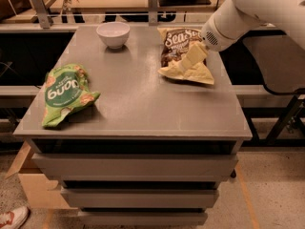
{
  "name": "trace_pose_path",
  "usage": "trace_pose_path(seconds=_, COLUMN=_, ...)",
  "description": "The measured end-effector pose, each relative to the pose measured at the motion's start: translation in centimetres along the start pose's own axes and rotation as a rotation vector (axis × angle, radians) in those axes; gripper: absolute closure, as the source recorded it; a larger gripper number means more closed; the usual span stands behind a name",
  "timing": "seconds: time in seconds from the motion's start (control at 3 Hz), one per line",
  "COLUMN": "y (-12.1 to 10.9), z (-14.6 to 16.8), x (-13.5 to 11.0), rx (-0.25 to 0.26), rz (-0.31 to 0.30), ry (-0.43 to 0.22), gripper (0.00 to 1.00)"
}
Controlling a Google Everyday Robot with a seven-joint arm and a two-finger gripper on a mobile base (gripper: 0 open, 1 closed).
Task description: Move brown chip bag near green rice chip bag
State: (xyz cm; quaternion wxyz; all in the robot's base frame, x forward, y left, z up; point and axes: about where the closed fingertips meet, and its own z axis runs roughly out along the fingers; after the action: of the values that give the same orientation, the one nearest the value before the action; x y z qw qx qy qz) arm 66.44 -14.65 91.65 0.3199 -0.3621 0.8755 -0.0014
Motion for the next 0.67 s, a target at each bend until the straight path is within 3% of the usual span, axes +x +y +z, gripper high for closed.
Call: trace_pose_path(seconds=0.67, y=-1.6, z=3.9, x=1.1, rx=-0.005, rz=0.147, ry=0.050, gripper=0.00)
